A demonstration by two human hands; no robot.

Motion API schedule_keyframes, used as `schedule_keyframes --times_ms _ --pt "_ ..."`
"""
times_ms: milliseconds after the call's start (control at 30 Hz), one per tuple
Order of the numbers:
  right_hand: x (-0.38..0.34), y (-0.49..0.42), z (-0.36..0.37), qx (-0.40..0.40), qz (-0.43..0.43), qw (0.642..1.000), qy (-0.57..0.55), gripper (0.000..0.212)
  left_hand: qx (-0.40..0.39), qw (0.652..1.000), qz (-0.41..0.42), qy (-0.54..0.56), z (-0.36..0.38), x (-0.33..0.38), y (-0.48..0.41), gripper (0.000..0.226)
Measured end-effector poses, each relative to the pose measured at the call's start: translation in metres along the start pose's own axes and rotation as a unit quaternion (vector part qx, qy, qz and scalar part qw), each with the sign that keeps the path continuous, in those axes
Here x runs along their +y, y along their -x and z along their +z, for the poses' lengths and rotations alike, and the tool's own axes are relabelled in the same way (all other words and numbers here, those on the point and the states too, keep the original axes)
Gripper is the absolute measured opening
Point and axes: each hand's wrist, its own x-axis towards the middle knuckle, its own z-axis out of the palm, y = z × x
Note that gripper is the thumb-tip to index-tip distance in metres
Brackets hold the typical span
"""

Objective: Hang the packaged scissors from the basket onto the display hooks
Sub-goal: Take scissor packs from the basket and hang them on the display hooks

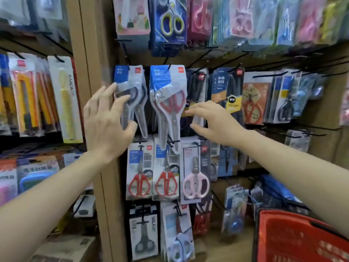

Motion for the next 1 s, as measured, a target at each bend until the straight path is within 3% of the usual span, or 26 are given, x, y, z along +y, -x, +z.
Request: schedule_keyframes --times_ms 200,333,433,500,567,633,700,800,833,933,1000 --pt "0.033 0.089 0.013 -0.063 0.122 0.990 -0.035 0.031 -0.093 0.987 0.066 0.117 0.028 0.067 0.051 0.027" --pt "0.044 0.151 0.027 -0.119 0.189 0.972 -0.078 0.025 -0.209 0.956 -0.020 0.206 0.039 0.126 0.105 0.024" --pt "0.053 0.214 0.041 -0.215 0.233 0.945 -0.083 0.024 -0.436 0.858 -0.090 0.256 0.050 0.180 0.158 0.015" --pt "0.058 0.265 0.048 -0.280 0.252 0.923 -0.079 0.024 -0.584 0.773 -0.081 0.236 0.062 0.216 0.198 0.049" --pt "0.057 0.315 0.047 -0.339 0.289 0.890 -0.101 0.028 -0.705 0.665 -0.068 0.237 0.070 0.248 0.237 0.085" --pt "0.053 0.362 0.042 -0.383 0.336 0.850 -0.132 0.033 -0.763 0.562 -0.093 0.306 0.072 0.277 0.268 0.094" --pt "0.046 0.406 0.036 -0.424 0.372 0.810 -0.160 0.037 -0.753 0.579 -0.087 0.301 0.079 0.294 0.296 0.104" --pt "0.031 0.462 0.024 -0.485 0.392 0.760 -0.182 0.044 -0.720 0.632 -0.085 0.273 0.087 0.303 0.323 0.087" --pt "0.029 0.478 0.018 -0.487 0.397 0.759 -0.172 0.045 -0.702 0.636 -0.100 0.304 0.084 0.305 0.322 0.084" --pt "0.040 0.522 -0.001 -0.430 0.389 0.815 -0.014 0.048 -0.690 0.626 -0.122 0.343 0.094 0.307 0.318 0.066" --pt "0.047 0.549 -0.012 -0.403 0.413 0.814 0.063 0.053 -0.684 0.627 -0.114 0.354 0.109 0.308 0.311 0.075"
